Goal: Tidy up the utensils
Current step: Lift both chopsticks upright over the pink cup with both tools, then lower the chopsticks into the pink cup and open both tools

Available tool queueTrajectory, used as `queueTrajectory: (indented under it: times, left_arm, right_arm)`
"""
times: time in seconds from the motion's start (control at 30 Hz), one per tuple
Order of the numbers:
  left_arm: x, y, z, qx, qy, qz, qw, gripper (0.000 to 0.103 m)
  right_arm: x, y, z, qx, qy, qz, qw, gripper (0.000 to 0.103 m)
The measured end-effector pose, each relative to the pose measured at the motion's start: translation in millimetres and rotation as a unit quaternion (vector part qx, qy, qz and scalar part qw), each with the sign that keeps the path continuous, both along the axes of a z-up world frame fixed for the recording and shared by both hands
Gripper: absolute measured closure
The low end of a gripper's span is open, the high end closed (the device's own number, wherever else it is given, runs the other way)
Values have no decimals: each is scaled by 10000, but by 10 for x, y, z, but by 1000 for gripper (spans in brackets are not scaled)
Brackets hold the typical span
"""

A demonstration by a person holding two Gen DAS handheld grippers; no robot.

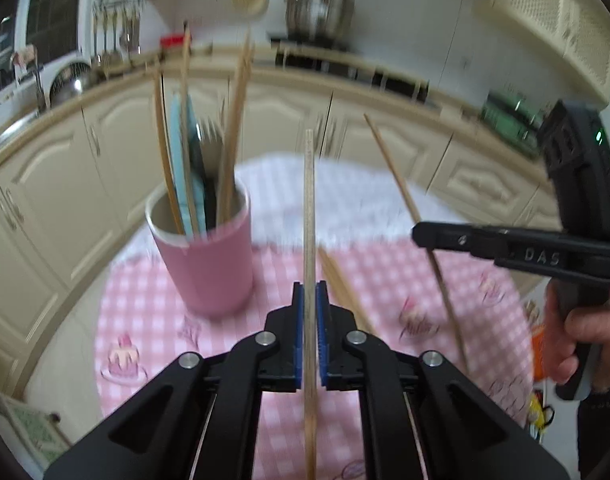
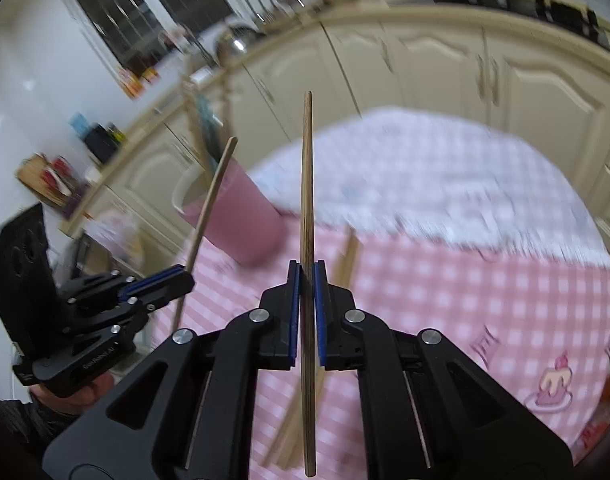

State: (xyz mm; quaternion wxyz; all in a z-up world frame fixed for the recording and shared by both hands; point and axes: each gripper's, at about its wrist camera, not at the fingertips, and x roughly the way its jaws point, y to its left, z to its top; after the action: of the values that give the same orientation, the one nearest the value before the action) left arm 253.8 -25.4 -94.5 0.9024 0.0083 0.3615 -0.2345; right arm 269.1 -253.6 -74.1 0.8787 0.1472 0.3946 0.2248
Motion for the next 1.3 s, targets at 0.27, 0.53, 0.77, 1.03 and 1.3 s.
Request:
queueTrajectory:
  times: [0.27, 0.53, 0.77, 1.03, 1.3]
  left_arm:
    - [116, 323, 666, -755, -1113, 465, 9898, 98]
    - [411, 492, 1037, -1031, -1810, 805, 9747, 98]
    - [700, 552, 1067, -1248, -2186, 1056, 9620, 97]
    - [947, 595, 848, -1153, -2375, 1310, 9556, 97]
    - [1064, 579, 599, -1104, -2350, 1358, 9561, 97]
  right_arm:
    - [130, 326, 567, 451, -1081, -58, 9931, 96]
    - [439, 586, 827, 681, -1522, -102, 9859, 96]
    - [684, 814, 949, 743, -2099, -296, 9745, 96]
    - [921, 931, 770, 710, -2219, -505, 9712, 96]
    - [987, 1080, 624, 480, -2267, -400, 9720, 95]
